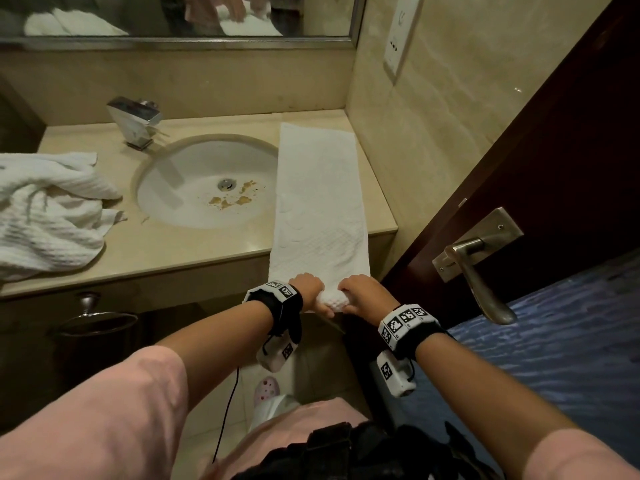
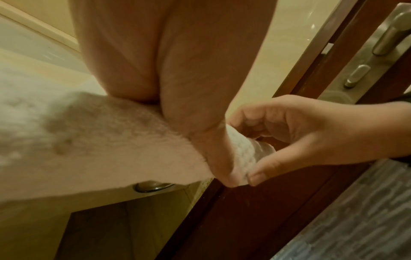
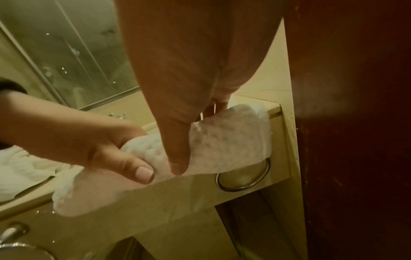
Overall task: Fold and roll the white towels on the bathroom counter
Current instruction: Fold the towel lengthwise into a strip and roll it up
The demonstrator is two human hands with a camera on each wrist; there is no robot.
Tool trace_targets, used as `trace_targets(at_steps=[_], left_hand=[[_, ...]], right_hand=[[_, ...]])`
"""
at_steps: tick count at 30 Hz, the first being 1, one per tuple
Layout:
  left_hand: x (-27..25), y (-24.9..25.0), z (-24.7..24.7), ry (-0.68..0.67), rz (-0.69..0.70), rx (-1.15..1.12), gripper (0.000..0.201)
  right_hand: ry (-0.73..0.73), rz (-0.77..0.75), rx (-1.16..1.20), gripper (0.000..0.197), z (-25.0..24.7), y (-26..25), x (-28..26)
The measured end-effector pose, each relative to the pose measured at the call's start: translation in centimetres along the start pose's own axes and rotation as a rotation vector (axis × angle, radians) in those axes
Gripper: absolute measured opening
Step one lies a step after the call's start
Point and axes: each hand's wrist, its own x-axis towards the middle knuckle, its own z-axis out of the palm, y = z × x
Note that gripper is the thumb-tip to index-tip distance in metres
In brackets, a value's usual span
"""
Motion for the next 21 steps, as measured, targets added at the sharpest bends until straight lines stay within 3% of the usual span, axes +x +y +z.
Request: trace_targets(at_steps=[5, 11, 15, 21], left_hand=[[-1.3, -0.1, -0.3, 0.119, 0.038, -0.010, 0.067], [-2.1, 0.3, 1.5, 0.301, 0.051, 0.144, 0.032], [-2.6, 0.4, 2.3, 0.305, 0.016, 0.171, 0.037], [-1.8, -0.1, 1.4, 0.258, 0.058, 0.042, 0.023]], right_hand=[[-0.037, 0.077, 0.229, 0.029, -0.6, 0.7, 1.0], [-0.148, 0.124, 0.270, 0.026, -2.0, 1.4, 3.0], [-0.221, 0.192, 0.299, 0.028, -2.0, 1.2, 3.6], [-0.185, 0.339, 0.194, 0.030, -1.7, 0.8, 3.4]])
